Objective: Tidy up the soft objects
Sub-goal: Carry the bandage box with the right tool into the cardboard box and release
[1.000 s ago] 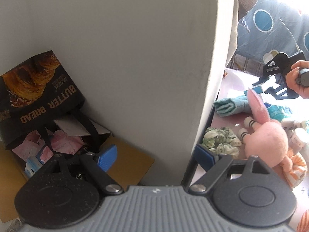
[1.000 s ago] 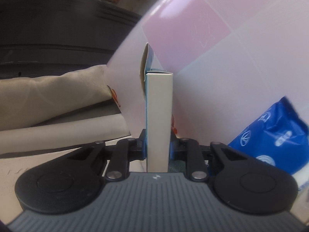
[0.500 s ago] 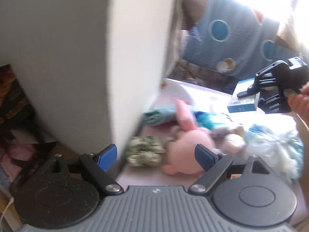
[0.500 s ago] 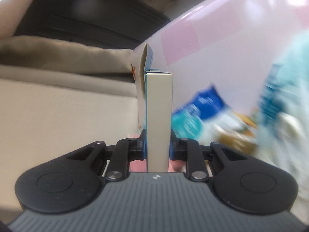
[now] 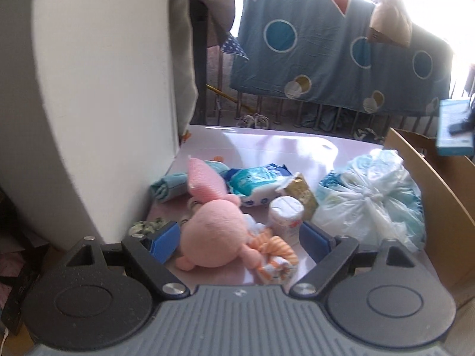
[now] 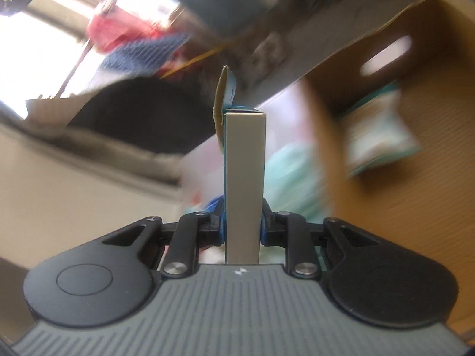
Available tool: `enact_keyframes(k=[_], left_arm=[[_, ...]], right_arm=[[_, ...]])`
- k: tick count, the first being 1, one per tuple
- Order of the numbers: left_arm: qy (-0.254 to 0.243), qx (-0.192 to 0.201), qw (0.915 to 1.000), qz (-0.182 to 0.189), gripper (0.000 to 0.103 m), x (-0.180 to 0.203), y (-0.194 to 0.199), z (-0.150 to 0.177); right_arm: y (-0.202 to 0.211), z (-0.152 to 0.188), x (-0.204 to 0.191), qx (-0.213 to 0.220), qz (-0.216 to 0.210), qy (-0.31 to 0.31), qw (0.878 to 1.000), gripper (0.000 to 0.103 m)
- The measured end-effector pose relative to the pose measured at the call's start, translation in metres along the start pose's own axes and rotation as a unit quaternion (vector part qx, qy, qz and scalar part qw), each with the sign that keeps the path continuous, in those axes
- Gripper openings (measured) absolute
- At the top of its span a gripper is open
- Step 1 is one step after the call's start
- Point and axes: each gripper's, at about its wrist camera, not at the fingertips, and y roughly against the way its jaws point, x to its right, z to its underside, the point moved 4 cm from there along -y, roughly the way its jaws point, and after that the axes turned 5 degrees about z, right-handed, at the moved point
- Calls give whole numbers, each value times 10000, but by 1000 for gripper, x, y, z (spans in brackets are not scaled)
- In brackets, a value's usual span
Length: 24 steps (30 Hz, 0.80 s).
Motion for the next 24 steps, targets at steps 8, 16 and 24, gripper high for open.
enact_keyframes(k=[8, 16, 24], left_arm=[[-152, -278, 9995, -5, 89, 27, -17, 2], [-289, -396, 9986, -208, 89, 35, -20, 1], [-321, -428, 9983, -233, 89, 33, -23, -1]], right_arm=[[-29, -35, 101, -178, 1696, 302, 9849, 19], [-129, -64, 101, -401, 3411, 1722, 9232, 25], [-151, -60, 92, -443, 2776, 1618, 9459, 46]])
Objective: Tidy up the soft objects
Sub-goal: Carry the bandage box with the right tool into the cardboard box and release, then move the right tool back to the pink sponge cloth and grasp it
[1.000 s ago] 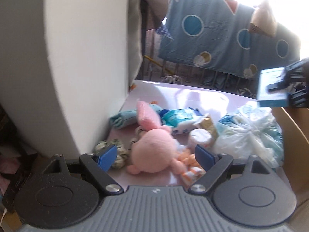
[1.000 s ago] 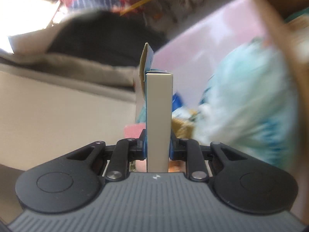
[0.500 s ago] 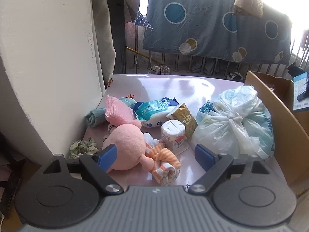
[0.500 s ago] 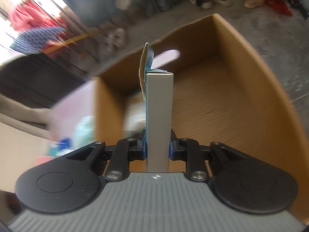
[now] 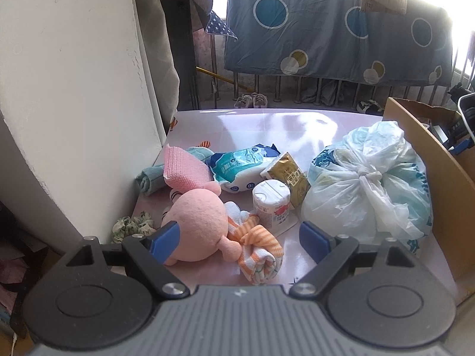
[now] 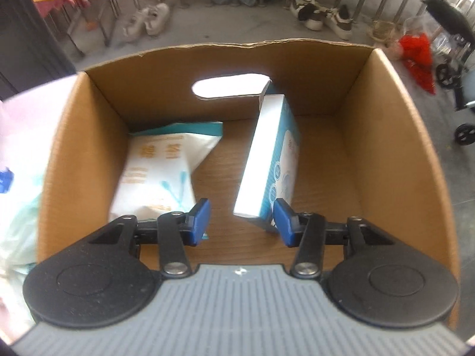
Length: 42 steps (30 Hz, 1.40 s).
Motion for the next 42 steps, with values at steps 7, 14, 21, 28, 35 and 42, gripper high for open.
enact_keyframes(k=[7, 14, 21, 28, 35, 42], left_arm=[[7, -12, 10000, 31, 89, 0, -3, 3], [38, -24, 10000, 11, 89, -1, -4, 3], [32, -71, 10000, 12, 89, 0, -5, 3], [28, -97, 9999, 6, 89, -1, -7, 3], [-11, -154, 9999, -51, 89, 1, -10, 4], [-8, -168, 9997, -148, 89, -4, -10, 2]], right_arm=[[18, 7, -6, -27, -146, 111, 9998, 45], [21, -11, 14, 383, -72, -612, 9974, 46], [-9, 5, -13, -70, -305, -113, 9994, 25], [0, -6, 8, 155, -61, -398, 9991, 35], [-39, -14, 38, -159, -84, -1454, 9892, 63], [-56, -23, 23, 9, -358, -1063, 9937, 65]])
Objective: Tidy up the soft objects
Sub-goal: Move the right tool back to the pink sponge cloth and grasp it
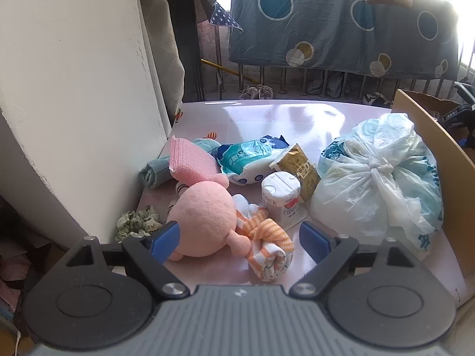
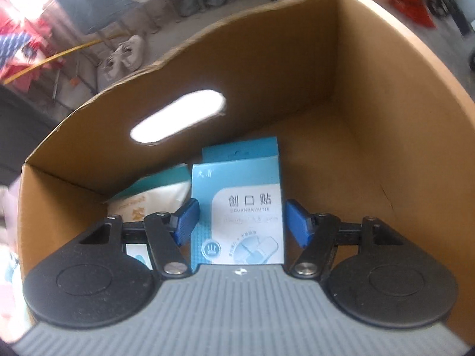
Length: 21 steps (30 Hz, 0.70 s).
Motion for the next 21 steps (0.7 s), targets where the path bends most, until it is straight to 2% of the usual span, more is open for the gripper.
enact_keyframes(k=[2, 5, 14, 18, 21], left_arm=[[0, -1, 10000, -2, 89, 0, 0, 0], [-5, -4, 10000, 20, 89, 0, 0, 0], [6, 111, 9999, 103, 89, -1, 11, 3], [66, 223, 9997, 107, 89, -7, 20, 7], [105, 292, 9994, 120, 89, -11, 28, 11]], right_arm=[[0, 0, -7, 81, 153, 329, 9993, 66], [4, 0, -9, 85, 147, 560, 9983, 67], [43, -4, 5, 296, -204, -13, 9994, 69], [84, 5, 6, 478, -586, -206, 9969, 69], [121, 14, 0, 619, -1079, -295, 9918, 69]])
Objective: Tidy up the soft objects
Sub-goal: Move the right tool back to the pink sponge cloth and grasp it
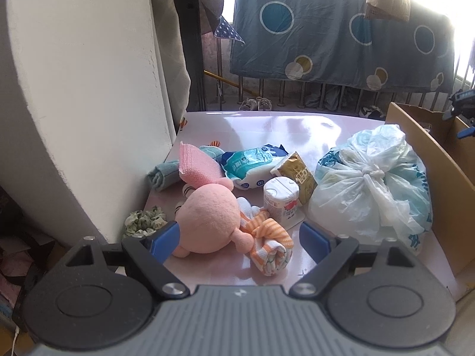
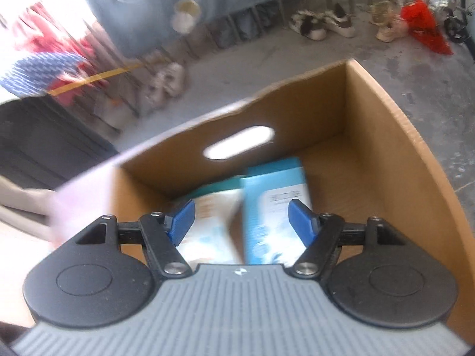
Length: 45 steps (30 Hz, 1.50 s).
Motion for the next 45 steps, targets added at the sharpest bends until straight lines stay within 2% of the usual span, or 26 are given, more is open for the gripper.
enact_keyframes(k=[4, 8, 13, 19, 24, 31, 34, 35, 40, 42, 45], left_arm=[[73, 105, 9999, 6, 89, -8, 11, 5], [140, 212, 9997, -47, 89, -16, 24, 12], [263, 294, 9991, -150, 89, -32, 40, 25], [491, 318, 9980, -236, 90, -50, 51, 38], [548, 456, 9971, -280, 90, -56, 54, 36], [554, 941, 9932, -392, 89, -54, 33, 14], [745, 1144, 9898, -404, 85, -60, 12, 1], [849, 1171, 9887, -386, 81, -64, 2, -3], [1276, 1031, 9860, -291, 66, -82, -47, -22], [1417, 914, 9853, -282, 61, -90, -67, -29], [1535, 719, 9852, -242, 59, -97, -96, -37]], right_arm=[[38, 14, -30, 46, -459, 104, 9989, 69], [63, 28, -70, -92, -866, 283, 9958, 69], [80, 55, -132, -329, -1310, 614, 9889, 69], [82, 91, -196, -770, -1686, 951, 9781, 69], [73, 119, -236, -1165, -1973, 1067, 9675, 69], [47, 159, -310, -1573, -2373, 1436, 9478, 69], [30, 171, -348, -1727, -2559, 1650, 9367, 66], [24, 173, -360, -1773, -2603, 1707, 9336, 65], [-19, 189, -413, -2025, -2820, 1899, 9184, 53], [-40, 193, -426, -2116, -2832, 1891, 9161, 49], [-75, 199, -438, -2297, -2793, 1782, 9152, 48]])
